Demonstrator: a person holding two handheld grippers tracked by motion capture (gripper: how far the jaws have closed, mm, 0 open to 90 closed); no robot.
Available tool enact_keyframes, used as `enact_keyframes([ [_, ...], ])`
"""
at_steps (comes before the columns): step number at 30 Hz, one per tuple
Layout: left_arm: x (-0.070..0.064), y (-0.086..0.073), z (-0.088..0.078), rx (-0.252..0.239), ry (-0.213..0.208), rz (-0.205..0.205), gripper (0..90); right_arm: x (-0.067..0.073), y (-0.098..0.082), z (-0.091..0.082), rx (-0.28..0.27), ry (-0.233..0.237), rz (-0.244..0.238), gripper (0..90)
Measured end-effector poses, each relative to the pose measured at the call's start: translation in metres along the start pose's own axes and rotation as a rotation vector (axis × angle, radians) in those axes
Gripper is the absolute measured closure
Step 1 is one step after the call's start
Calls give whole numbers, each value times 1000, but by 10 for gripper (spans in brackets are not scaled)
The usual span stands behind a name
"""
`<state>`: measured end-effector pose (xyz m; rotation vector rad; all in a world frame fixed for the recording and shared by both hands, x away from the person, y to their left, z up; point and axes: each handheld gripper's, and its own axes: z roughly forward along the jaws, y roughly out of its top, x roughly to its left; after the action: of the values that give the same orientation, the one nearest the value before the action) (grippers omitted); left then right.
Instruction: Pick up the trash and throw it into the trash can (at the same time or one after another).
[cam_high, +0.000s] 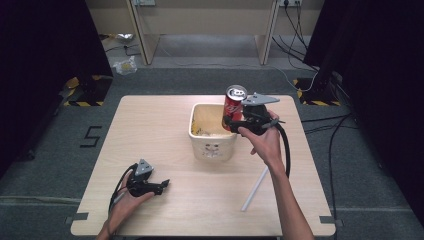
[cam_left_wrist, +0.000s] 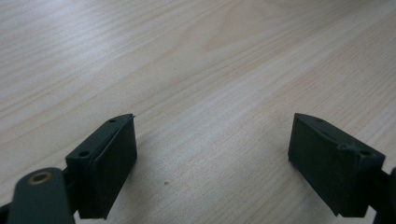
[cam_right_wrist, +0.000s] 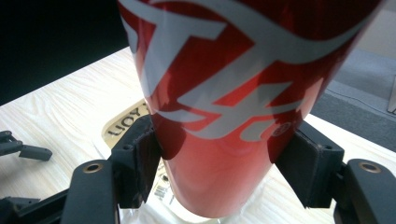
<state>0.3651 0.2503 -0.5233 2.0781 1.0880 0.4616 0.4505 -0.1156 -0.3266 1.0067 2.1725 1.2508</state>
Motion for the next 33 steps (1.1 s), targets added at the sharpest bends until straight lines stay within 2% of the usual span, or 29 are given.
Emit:
enact_keyframes([
  [14, 0, 0, 0, 0, 1, 2, 146, 13, 12, 47, 53, 34, 0, 339],
  [25, 0, 0, 0, 0, 0, 2, 146, 21, 11, 74, 126, 51, -11, 339],
  [33, 0, 0, 0, 0, 0, 2, 145, 30, 10, 85, 157, 78, -19, 339],
])
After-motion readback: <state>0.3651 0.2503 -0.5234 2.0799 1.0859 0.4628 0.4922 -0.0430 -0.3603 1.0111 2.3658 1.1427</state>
